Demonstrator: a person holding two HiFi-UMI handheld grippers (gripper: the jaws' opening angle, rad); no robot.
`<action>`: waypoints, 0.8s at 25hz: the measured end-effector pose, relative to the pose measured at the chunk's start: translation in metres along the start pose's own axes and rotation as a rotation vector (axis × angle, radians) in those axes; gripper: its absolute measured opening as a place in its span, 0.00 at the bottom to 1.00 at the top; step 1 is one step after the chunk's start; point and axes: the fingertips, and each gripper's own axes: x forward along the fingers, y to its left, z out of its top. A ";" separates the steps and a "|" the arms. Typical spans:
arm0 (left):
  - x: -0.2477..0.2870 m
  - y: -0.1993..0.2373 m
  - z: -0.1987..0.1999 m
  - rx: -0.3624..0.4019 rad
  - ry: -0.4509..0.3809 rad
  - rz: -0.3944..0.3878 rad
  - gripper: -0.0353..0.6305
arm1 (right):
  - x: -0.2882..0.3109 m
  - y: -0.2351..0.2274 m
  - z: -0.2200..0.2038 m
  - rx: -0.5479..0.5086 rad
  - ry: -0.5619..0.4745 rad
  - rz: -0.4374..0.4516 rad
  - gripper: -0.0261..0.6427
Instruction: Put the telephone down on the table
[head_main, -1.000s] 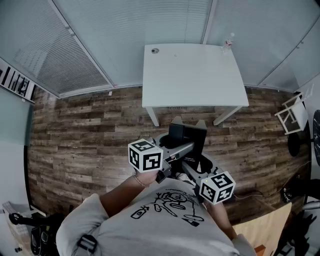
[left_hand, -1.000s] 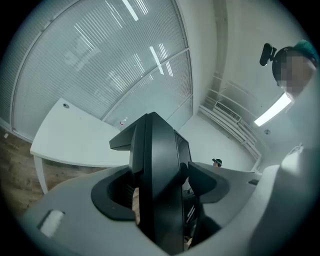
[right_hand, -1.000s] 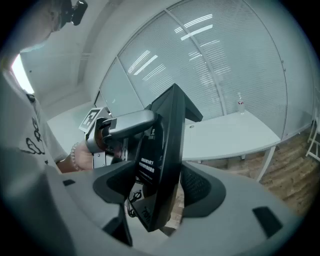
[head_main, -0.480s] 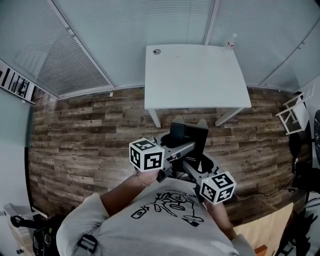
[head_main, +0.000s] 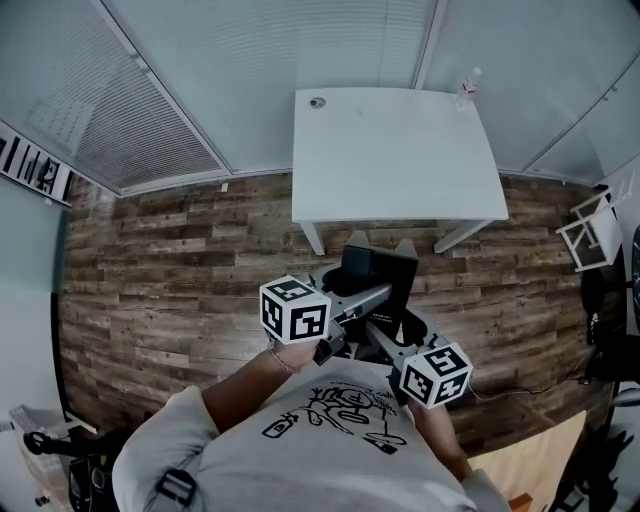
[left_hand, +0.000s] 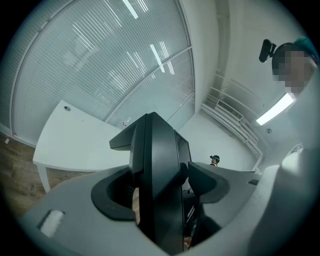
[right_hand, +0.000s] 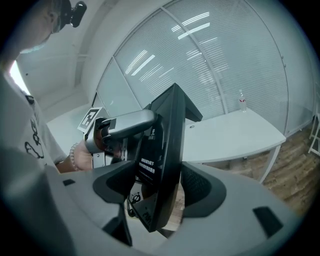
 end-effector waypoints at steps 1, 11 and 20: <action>0.003 0.002 0.002 -0.002 -0.002 0.002 0.54 | 0.001 -0.004 0.002 -0.001 0.001 0.002 0.45; 0.065 0.016 0.037 -0.012 -0.016 0.012 0.54 | 0.005 -0.064 0.043 -0.008 0.012 0.013 0.45; 0.134 0.019 0.060 -0.018 -0.032 0.030 0.54 | -0.006 -0.130 0.076 -0.020 0.018 0.032 0.45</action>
